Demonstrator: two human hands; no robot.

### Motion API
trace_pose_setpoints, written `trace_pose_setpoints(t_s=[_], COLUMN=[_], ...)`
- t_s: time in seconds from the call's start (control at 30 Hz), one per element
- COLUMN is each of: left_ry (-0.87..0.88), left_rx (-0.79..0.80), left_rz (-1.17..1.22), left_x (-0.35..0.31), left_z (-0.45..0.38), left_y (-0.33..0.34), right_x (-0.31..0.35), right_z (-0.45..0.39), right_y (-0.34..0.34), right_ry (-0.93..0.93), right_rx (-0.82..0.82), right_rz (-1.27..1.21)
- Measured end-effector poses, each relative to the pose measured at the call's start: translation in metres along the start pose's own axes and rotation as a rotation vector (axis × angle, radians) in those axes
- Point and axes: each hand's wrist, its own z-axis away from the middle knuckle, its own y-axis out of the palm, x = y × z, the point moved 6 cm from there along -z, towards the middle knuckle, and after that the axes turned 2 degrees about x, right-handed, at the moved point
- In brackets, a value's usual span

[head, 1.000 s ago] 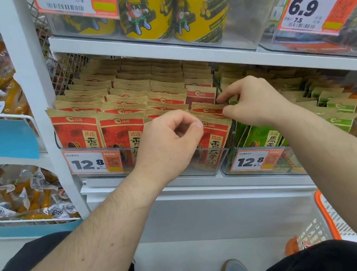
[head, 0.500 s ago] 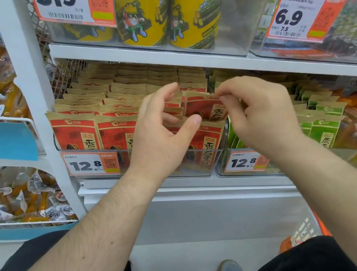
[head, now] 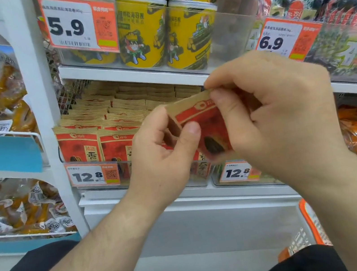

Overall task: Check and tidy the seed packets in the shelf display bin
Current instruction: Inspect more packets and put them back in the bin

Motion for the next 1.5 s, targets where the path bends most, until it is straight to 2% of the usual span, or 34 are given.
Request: trace_pose_setpoints(t_s=[0.1, 0.17, 0.23, 0.47, 0.57, 0.83, 1.1, 1.2, 1.27, 1.4, 1.5], left_ry=[-0.278, -0.464, -0.578, -0.654, -0.68, -0.843, -0.838, -0.856, -0.866, -0.881, -0.871], left_rx=[0.057, 0.009, -0.051, -0.103, -0.119, -0.046, -0.09, -0.11, -0.084, 0.004, -0.022], left_rz=[0.223, 0.309, 0.29, 0.187, 0.156, 0.341, 0.338, 0.356, 0.352, 0.31, 0.37], left_x=[0.012, 0.027, 0.039, 0.055, 0.061, 0.065, 0.064, 0.062, 0.063, 0.068, 0.065], left_z=[0.006, 0.013, 0.022, 0.035, 0.037, 0.043, 0.039, 0.036, 0.038, 0.043, 0.041], left_y=[0.008, 0.012, 0.014, 0.015, 0.015, 0.028, 0.025, 0.023, 0.025, 0.029, 0.028], right_x=[-0.023, -0.038, -0.045, -0.063, -0.065, -0.077, -0.073, -0.071, -0.076, -0.085, -0.084], right_z=[0.001, 0.015, 0.03, 0.074, 0.086, 0.105, 0.113, 0.116, 0.116, 0.117, 0.119], right_y=[0.019, 0.041, 0.057, 0.081, 0.087, 0.087, 0.09, 0.091, 0.09, 0.086, 0.089], right_ry=[0.311, 0.487, 0.571, 0.863, 0.892, 1.09, 1.12, 1.065, 1.061, 1.138, 1.142], right_rx=[0.189, 0.335, 0.395, 0.264, 0.221, 0.185, 0.172, 0.212, 0.17, 0.045, 0.095], right_rz=[-0.08, -0.142, -0.171, -0.497, -0.565, -0.844, -0.941, -0.849, -0.81, -0.91, -0.957])
